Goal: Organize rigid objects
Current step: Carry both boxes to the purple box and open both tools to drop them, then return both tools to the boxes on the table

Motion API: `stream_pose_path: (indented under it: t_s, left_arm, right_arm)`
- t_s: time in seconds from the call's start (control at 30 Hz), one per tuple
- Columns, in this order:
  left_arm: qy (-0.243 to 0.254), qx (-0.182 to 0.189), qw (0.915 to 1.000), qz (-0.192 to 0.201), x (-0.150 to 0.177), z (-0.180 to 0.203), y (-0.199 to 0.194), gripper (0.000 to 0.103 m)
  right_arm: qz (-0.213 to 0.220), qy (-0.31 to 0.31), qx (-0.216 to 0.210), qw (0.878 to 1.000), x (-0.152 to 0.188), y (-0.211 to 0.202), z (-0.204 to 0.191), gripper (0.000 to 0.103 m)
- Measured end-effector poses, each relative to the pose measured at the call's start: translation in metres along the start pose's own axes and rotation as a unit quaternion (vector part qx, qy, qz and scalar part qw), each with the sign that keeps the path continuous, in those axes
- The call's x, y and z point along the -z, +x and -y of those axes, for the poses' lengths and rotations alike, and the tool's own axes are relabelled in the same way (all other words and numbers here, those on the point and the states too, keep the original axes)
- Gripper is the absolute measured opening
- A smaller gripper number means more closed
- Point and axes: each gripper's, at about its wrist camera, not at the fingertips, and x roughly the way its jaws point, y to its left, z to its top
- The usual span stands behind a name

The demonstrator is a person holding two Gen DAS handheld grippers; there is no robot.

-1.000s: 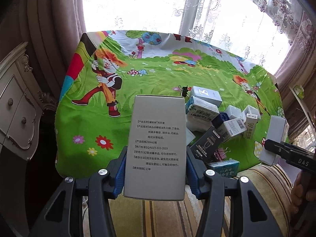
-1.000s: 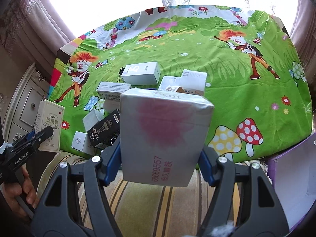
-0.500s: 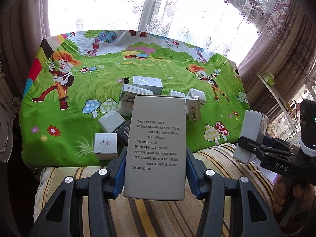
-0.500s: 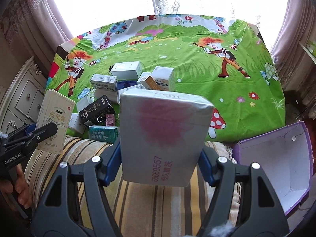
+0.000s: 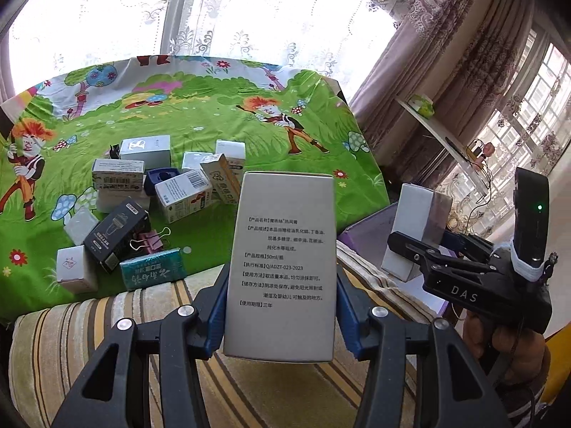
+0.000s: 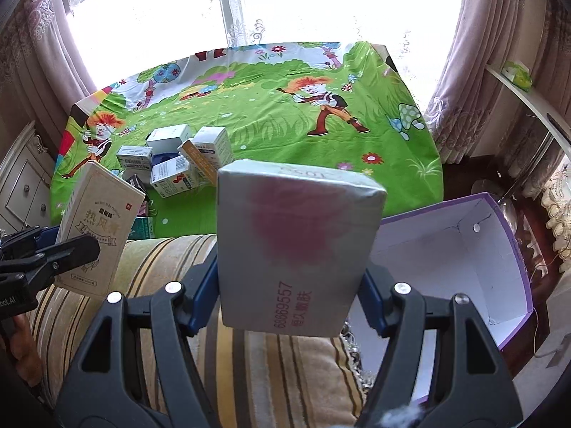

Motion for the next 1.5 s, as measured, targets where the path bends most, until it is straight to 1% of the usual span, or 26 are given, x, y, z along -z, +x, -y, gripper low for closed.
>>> stream_pose_path:
  t_s: [0.27,0.4,0.67,0.83,1.03,1.1,1.13,1.17,1.2,1.27,1.4,1.5]
  left_arm:
    - [0.023,0.045,0.9984,-0.027,-0.007,0.041,0.029,0.053]
    - [0.029,0.064,0.9968,-0.040,-0.014,0.058,0.046,0.053]
    - [0.047,0.100,0.9911,-0.074,-0.017,0.098,0.077,0.053]
    - [0.058,0.120,0.9870,-0.090,-0.018,0.119,0.091,0.053]
    - [0.067,0.140,0.9821,-0.107,-0.017,0.139,0.108,0.053]
    - [0.068,0.147,0.9806,-0.111,-0.017,0.142,0.110,0.055]
    - [0.068,0.150,0.9799,-0.112,-0.016,0.143,0.111,0.056]
    - [0.069,0.150,0.9796,-0.114,-0.016,0.143,0.112,0.060]
    - [0.070,0.148,0.9799,-0.114,-0.016,0.143,0.113,0.064]
    - [0.068,0.147,0.9805,-0.112,-0.016,0.142,0.112,0.067]
    - [0.067,0.143,0.9821,-0.102,-0.018,0.138,0.107,0.067]
    - [0.077,0.135,0.9841,-0.086,-0.020,0.138,0.099,0.067]
  right_arm:
    - [0.003,0.035,0.052,0.998,0.011,-0.008,0.049,0.071]
    - [0.008,0.036,0.103,0.994,0.017,-0.013,0.068,0.071]
    - [-0.011,0.056,0.155,0.986,0.033,-0.011,0.104,0.071]
    - [-0.012,0.068,0.175,0.982,0.038,-0.014,0.118,0.071]
    - [-0.012,0.083,0.184,0.979,0.039,-0.015,0.130,0.072]
    - [-0.010,0.086,0.187,0.979,0.039,-0.016,0.132,0.074]
    - [-0.009,0.087,0.188,0.978,0.040,-0.016,0.133,0.078]
    - [-0.006,0.088,0.190,0.978,0.040,-0.016,0.134,0.083]
    - [-0.004,0.088,0.192,0.977,0.040,-0.017,0.134,0.086]
    - [0.003,0.087,0.192,0.978,0.040,-0.018,0.134,0.090]
    - [0.003,0.085,0.193,0.978,0.038,-0.017,0.133,0.092]
    - [0.003,0.086,0.189,0.978,0.038,-0.018,0.133,0.093]
